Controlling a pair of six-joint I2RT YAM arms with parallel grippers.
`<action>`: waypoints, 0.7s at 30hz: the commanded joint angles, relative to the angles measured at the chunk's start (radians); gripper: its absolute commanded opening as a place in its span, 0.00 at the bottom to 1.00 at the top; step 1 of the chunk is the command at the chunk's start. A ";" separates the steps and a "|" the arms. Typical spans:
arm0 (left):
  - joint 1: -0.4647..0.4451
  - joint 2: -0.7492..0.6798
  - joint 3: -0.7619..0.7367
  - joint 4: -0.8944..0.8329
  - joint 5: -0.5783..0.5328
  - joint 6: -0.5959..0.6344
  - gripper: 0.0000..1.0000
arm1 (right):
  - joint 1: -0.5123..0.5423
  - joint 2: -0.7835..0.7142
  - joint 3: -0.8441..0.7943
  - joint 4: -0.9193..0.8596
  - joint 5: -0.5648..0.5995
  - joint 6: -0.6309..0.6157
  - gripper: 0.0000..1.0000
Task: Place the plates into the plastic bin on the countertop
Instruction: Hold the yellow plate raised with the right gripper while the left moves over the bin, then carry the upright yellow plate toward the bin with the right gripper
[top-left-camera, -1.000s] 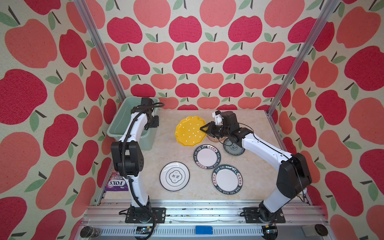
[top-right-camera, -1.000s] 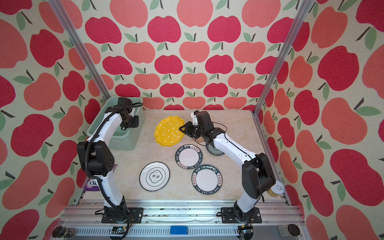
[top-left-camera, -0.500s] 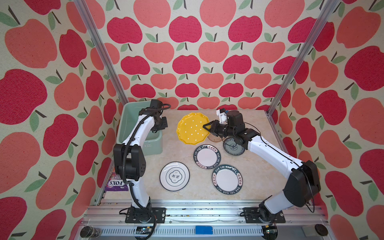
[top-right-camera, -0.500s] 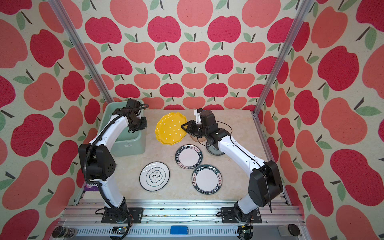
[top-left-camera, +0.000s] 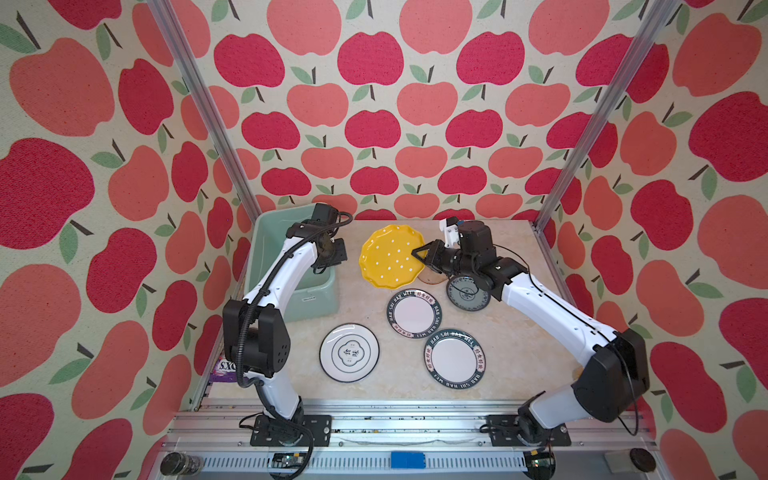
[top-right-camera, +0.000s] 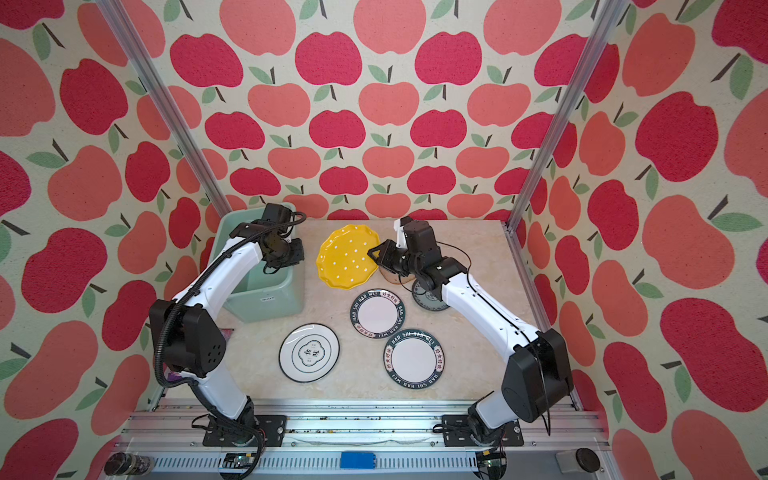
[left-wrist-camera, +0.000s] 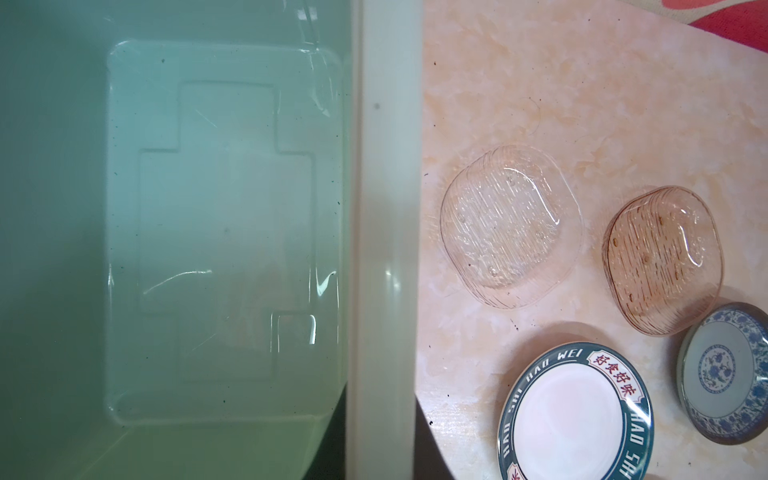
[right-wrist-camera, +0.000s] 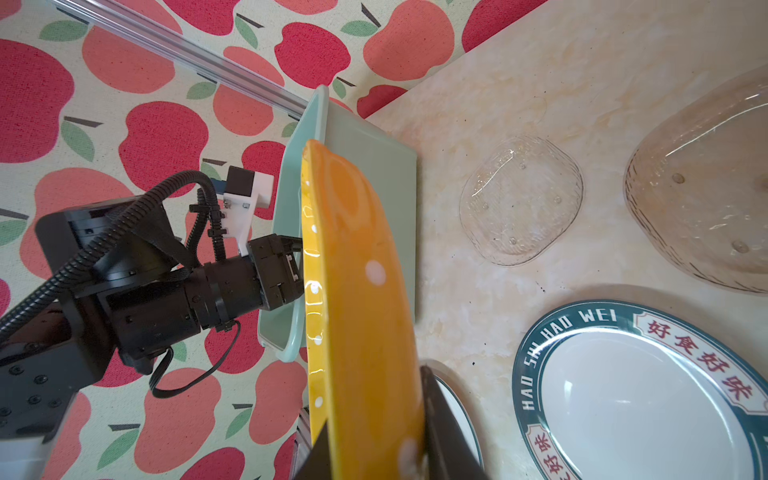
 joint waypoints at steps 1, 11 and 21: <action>-0.039 0.002 -0.020 0.032 0.075 -0.057 0.16 | -0.011 -0.077 0.011 0.081 -0.001 -0.009 0.00; -0.093 0.015 -0.037 0.047 0.077 -0.078 0.16 | -0.028 -0.107 0.003 0.046 0.011 -0.019 0.00; -0.155 0.018 -0.057 0.060 0.088 -0.096 0.18 | -0.049 -0.136 0.004 0.015 0.029 -0.029 0.00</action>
